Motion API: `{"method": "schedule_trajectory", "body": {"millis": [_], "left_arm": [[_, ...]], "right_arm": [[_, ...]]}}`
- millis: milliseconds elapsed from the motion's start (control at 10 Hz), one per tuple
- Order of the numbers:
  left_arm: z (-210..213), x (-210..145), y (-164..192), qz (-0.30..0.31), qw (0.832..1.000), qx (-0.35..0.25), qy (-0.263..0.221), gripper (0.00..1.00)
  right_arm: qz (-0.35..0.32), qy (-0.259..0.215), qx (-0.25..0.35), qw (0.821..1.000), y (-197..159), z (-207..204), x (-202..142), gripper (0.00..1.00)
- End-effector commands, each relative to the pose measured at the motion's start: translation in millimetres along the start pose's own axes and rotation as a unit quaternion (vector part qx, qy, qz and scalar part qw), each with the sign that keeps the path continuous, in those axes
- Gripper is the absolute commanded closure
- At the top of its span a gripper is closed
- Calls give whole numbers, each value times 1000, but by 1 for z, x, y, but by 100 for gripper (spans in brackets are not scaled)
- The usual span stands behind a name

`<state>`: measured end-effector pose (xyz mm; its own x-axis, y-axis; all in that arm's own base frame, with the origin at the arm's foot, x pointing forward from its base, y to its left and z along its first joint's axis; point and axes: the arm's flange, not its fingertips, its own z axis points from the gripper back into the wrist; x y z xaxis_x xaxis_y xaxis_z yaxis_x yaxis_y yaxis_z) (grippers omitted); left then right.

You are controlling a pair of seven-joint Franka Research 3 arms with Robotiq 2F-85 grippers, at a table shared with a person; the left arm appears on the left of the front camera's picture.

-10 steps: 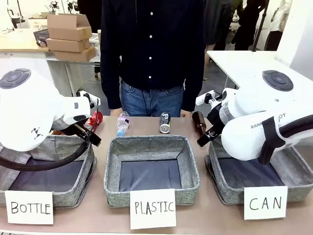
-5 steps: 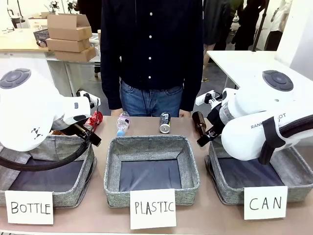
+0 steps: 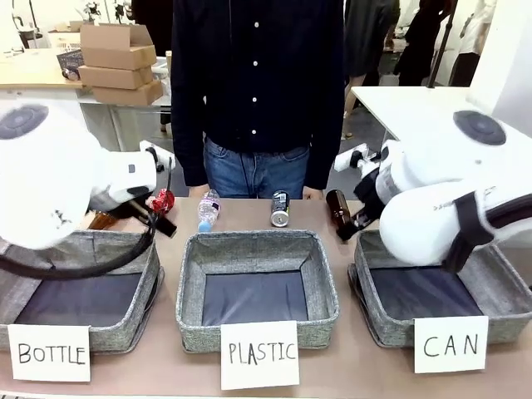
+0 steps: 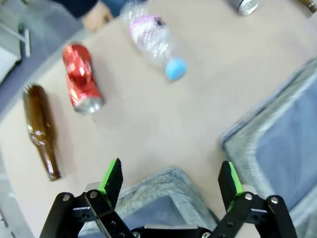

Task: Sort the can waste into the basket.
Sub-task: Pick up the can waste from the table and place it in the right Fabric basket.

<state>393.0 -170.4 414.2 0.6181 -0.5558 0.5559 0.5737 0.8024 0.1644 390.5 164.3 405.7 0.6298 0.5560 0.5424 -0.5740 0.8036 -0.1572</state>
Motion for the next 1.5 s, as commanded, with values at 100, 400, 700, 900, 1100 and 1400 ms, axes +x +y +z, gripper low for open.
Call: {"method": "schedule_trajectory", "body": {"millis": [100, 400, 700, 900, 1100, 1400], "left_arm": [[154, 15, -57, 18, 998, 36, 42, 0], [180, -62, -83, -82, 984, -19, 154, 0], [195, -26, -94, -47, 992, 21, 113, 0], [207, -28, -76, -31, 981, -168, 91, 0], [212, -35, -13, 106, 903, -416, 2, 0], [206, -87, 61, 239, 816, -516, -102, 0]], "right_arm": [[-32, 20, 62, 997, 1, 141, -4, 0], [118, 172, 44, 977, 35, 159, -63, 0], [58, 132, 63, 988, 37, 173, -42, 0], [-33, 68, 204, 976, 19, 158, -45, 0], [-219, -49, 434, 872, -36, 164, -74, 0], [-328, -149, 541, 760, -86, 164, -110, 0]]}}
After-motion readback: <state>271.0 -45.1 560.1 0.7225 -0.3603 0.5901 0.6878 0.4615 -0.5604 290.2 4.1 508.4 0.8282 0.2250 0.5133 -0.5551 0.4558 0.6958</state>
